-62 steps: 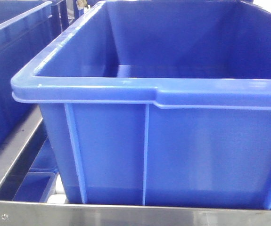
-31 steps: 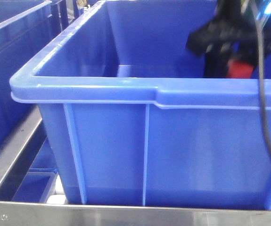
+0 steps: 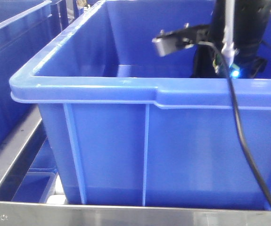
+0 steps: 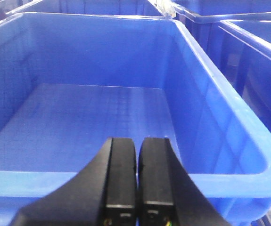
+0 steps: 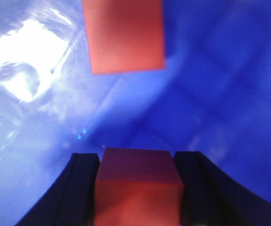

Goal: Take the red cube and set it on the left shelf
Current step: 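Lower the right gripper into the blue crate with the red cube, then open the right gripper to release the red cube in the crate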

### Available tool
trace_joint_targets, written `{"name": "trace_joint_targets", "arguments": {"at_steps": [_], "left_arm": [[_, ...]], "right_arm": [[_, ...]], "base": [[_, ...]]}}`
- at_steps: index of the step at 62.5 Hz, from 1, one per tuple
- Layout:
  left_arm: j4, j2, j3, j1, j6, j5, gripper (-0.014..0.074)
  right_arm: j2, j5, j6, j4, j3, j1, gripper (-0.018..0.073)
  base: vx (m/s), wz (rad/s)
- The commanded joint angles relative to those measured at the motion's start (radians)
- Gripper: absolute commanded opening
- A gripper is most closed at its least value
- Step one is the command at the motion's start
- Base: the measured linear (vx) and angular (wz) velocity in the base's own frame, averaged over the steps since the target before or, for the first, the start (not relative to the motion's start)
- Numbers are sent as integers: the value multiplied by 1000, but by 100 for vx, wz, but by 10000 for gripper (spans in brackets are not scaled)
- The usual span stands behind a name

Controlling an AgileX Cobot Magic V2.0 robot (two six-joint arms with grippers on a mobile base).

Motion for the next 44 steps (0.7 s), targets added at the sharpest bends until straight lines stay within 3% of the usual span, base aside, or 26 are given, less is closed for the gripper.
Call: {"name": "trace_joint_targets", "arguments": {"at_steps": [1, 11, 24, 32, 44], "left_arm": [[-4, -12, 24, -5, -5, -76, 101], [-4, -12, 24, -5, -5, -76, 101], [-4, -12, 24, -5, -5, -76, 102], [-4, -12, 24, -5, -5, -76, 102], [-4, -12, 24, -5, -5, -76, 102]], "right_arm": [[-34, -29, 0, -13, -34, -1, 161], [-33, -30, 1, -13, -34, -1, 208], [-33, -25, 3, -12, -34, -1, 457], [-33, -23, 6, -12, -34, -1, 557], [-35, -14, 6, -11, -34, -1, 593]], "base": [[0, 0], [0, 0], [0, 0], [0, 0], [0, 0]]}}
